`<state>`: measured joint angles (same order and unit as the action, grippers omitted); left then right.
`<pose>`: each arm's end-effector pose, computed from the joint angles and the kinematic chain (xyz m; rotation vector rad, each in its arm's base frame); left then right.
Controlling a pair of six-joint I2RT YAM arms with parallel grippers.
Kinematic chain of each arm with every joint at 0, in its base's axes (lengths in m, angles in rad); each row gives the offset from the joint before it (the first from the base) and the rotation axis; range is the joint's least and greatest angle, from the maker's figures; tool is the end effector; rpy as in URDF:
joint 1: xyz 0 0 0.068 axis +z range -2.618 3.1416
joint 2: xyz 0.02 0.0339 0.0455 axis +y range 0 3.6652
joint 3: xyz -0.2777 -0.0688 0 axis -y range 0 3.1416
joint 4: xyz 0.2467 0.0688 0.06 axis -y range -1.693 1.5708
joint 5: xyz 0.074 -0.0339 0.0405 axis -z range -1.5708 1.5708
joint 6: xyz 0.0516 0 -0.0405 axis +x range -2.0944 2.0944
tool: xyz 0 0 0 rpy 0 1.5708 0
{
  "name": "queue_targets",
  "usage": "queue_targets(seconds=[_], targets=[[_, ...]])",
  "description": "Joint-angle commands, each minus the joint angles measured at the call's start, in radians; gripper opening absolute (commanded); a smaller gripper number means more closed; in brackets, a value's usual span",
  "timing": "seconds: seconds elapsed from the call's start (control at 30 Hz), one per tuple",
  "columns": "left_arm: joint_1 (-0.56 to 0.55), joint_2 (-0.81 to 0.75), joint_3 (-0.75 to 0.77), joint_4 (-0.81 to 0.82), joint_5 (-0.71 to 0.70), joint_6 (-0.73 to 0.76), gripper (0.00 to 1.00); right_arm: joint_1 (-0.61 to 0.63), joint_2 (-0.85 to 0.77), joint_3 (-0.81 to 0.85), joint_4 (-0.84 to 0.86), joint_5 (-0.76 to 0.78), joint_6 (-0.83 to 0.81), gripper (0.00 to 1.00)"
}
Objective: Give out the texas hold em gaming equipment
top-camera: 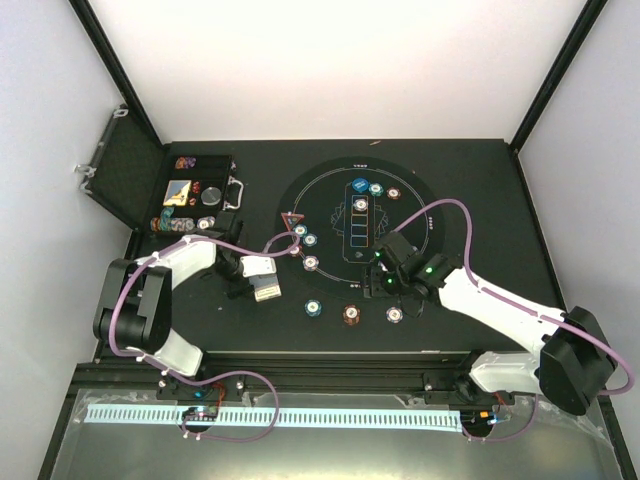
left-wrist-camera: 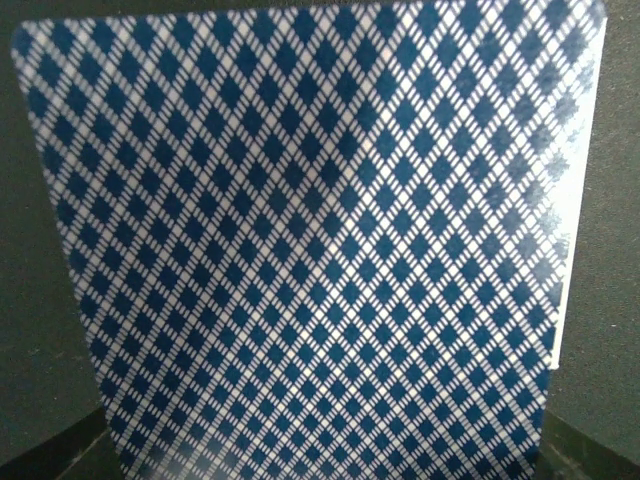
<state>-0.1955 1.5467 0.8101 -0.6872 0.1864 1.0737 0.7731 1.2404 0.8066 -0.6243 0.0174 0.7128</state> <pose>0.2479 -0.0588 0.1465 1.7507 2.3442 -0.1559 0.1728 0.1674 0.2175 -0.0757 2.7139 0.4640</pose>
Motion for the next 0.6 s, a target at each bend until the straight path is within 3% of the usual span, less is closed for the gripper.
queue_targets(seconds=[0.0, 0.1, 0.33, 0.47, 0.57], targets=[[0.003, -0.002, 0.013, 0.001, -0.006, 0.015, 0.4, 0.005, 0.007, 0.037, 0.026, -0.027, -0.01, 0.72], [0.003, -0.019, 0.016, -0.015, -0.008, 0.018, 0.37, 0.005, 0.01, 0.048, 0.032, -0.041, -0.012, 0.72], [0.004, -0.077, 0.029, -0.076, -0.027, 0.032, 0.14, 0.005, 0.01, 0.06, 0.083, -0.106, -0.001, 0.72], [0.004, -0.122, 0.067, -0.149, -0.002, 0.027, 0.04, 0.004, 0.023, 0.072, 0.156, -0.205, 0.014, 0.72], [0.004, -0.15, 0.108, -0.209, 0.025, 0.022, 0.02, 0.003, 0.04, 0.077, 0.245, -0.302, 0.039, 0.72]])
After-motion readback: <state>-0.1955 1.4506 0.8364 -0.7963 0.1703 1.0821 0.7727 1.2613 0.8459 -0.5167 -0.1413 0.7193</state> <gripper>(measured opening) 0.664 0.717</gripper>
